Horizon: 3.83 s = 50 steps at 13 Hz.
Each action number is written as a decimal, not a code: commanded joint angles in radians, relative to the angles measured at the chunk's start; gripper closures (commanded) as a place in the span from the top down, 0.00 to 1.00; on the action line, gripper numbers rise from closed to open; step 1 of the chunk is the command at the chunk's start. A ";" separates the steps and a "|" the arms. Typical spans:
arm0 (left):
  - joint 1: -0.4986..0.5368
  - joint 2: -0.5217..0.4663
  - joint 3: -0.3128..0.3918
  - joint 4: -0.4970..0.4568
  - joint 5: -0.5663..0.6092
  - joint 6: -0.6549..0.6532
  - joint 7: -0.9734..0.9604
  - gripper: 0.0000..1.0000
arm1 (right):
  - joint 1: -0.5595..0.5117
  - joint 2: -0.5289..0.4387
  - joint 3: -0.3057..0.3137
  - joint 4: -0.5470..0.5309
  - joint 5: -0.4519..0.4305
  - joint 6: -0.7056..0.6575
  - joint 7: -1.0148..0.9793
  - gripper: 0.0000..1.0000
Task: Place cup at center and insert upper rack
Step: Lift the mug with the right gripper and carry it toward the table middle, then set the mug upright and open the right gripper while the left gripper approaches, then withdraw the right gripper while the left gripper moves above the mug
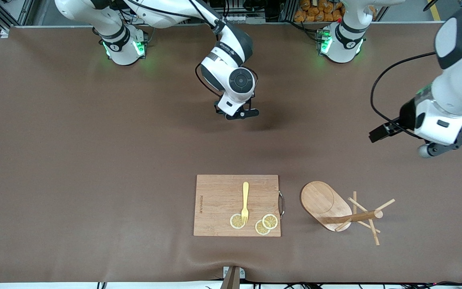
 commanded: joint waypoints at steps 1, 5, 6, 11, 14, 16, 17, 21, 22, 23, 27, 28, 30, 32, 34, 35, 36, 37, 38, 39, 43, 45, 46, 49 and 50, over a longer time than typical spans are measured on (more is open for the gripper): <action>-0.044 0.003 -0.002 0.009 -0.008 0.001 -0.112 1.00 | -0.006 0.004 -0.007 0.010 0.017 -0.001 0.011 0.00; -0.108 0.004 -0.002 0.012 0.002 0.001 -0.267 1.00 | -0.020 0.010 -0.013 0.010 0.063 0.002 0.012 0.00; -0.123 0.004 -0.002 0.012 0.003 0.003 -0.284 1.00 | -0.022 0.010 -0.013 0.010 0.063 0.002 0.012 0.00; -0.182 0.012 -0.002 0.014 0.008 0.003 -0.393 1.00 | -0.055 -0.003 -0.013 0.016 0.063 0.002 0.008 0.66; -0.199 0.010 -0.003 0.012 0.020 0.003 -0.436 1.00 | -0.095 -0.041 -0.013 0.045 0.064 -0.010 -0.004 0.97; -0.214 0.010 -0.014 0.014 0.022 0.003 -0.471 1.00 | -0.132 -0.088 -0.013 0.046 0.063 -0.036 -0.006 1.00; -0.228 0.012 -0.014 0.014 0.028 0.004 -0.488 1.00 | -0.162 -0.117 -0.011 0.049 0.064 -0.066 -0.006 1.00; -0.286 0.023 -0.014 0.015 0.043 0.018 -0.570 1.00 | -0.314 -0.248 -0.005 0.094 0.060 -0.249 -0.023 1.00; -0.300 0.024 -0.014 0.015 0.043 0.018 -0.588 1.00 | -0.357 -0.287 -0.005 0.097 0.057 -0.276 -0.050 1.00; -0.315 0.030 -0.014 0.017 0.043 0.018 -0.623 1.00 | -0.417 -0.329 -0.005 0.097 0.049 -0.298 -0.098 1.00; -0.412 0.093 -0.014 0.089 0.064 0.024 -0.830 1.00 | -0.684 -0.418 -0.005 0.131 0.005 -0.471 -0.351 1.00; -0.439 0.105 -0.014 0.098 0.077 0.024 -0.872 1.00 | -0.722 -0.429 -0.005 0.143 -0.067 -0.505 -0.421 1.00; -0.504 0.143 -0.010 0.126 0.115 0.027 -0.957 1.00 | -0.764 -0.456 -0.008 0.148 -0.258 -0.519 -0.611 1.00; -0.579 0.202 -0.006 0.170 0.161 0.027 -1.085 1.00 | -0.811 -0.463 -0.022 0.149 -0.308 -0.495 -0.699 1.00; -0.648 0.271 -0.002 0.213 0.193 0.026 -1.232 1.00 | -0.853 -0.466 -0.037 0.149 -0.307 -0.392 -0.705 1.00; -0.688 0.312 -0.003 0.245 0.228 0.026 -1.316 1.00 | -0.853 -0.467 -0.062 0.149 -0.307 -0.357 -0.715 1.00; -0.723 0.350 -0.005 0.273 0.255 0.026 -1.384 1.00 | -0.853 -0.470 -0.089 0.146 -0.302 -0.325 -0.753 1.00; -0.752 0.383 -0.005 0.299 0.270 0.026 -1.453 1.00 | -0.853 -0.475 -0.111 0.138 -0.296 -0.285 -0.799 1.00; -0.783 0.407 -0.006 0.319 0.279 0.026 -1.500 1.00 | -0.852 -0.475 -0.132 0.134 -0.295 -0.259 -0.829 1.00; -0.812 0.430 -0.008 0.336 0.287 0.026 -1.548 1.00 | -0.845 -0.474 -0.143 0.129 -0.295 -0.258 -0.833 1.00; -0.912 0.535 -0.013 0.420 0.327 0.021 -1.694 1.00 | -0.803 -0.506 -0.226 0.080 -0.165 -0.270 -0.819 1.00; -0.962 0.599 -0.013 0.443 0.368 0.020 -1.761 1.00 | -0.766 -0.521 -0.274 0.063 -0.144 -0.289 -0.821 1.00; -0.992 0.636 -0.013 0.455 0.390 0.015 -1.784 1.00 | -0.772 -0.523 -0.274 0.063 -0.144 -0.310 -0.827 1.00; -1.036 0.711 -0.013 0.472 0.433 -0.006 -1.805 1.00 | -0.770 -0.541 -0.274 0.062 -0.143 -0.318 -0.830 1.00; -1.047 0.740 -0.013 0.495 0.442 -0.028 -1.805 1.00 | -0.766 -0.546 -0.272 0.062 -0.144 -0.318 -0.830 1.00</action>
